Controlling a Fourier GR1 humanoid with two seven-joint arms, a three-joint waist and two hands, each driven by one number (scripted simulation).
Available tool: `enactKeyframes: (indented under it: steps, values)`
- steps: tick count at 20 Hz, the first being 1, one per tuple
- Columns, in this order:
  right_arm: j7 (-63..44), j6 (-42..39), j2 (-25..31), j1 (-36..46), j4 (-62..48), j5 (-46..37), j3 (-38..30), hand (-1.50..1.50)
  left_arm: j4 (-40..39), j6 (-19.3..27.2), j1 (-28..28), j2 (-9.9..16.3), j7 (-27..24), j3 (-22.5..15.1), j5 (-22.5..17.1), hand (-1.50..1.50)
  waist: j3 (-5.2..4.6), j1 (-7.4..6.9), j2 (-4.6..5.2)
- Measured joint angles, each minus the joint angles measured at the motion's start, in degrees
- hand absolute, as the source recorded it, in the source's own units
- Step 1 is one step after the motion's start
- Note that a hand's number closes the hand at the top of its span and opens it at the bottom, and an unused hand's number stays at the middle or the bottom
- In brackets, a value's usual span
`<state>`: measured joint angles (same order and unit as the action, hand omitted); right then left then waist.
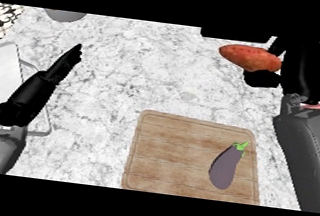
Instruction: Pick the sweet potato from the cutting board and place it in the cardboard box
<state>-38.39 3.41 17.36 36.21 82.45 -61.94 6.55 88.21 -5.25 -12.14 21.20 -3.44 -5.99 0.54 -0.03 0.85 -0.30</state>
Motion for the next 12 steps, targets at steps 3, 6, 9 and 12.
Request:
enactKeyframes:
  steps: [3,6,9,12]
  values:
    - [-1.60,0.71,2.70,-1.28,2.14,0.52,-4.75,1.50,-0.63,-0.65,0.31,0.08,-1.12,0.52,0.03,0.00,0.02,-0.11,0.09]
    - [-0.88,2.51,5.55,-1.15,0.14,2.04,-10.27,1.50,-0.80,-0.97,-0.55,-0.30,-1.11,0.71,0.24,0.00,0.03,-0.46,0.24]
    - [0.12,2.28,8.28,-2.33,0.00,4.06,-14.55,1.50,-1.44,-1.34,-0.35,-0.63,-1.91,1.21,0.70,0.00,0.03,-0.55,0.27]
    - [1.70,0.65,11.56,-3.65,-1.74,4.53,-16.89,1.50,-0.27,-2.06,-0.63,-0.41,-0.29,1.87,0.51,0.00,0.03,-0.66,0.26]
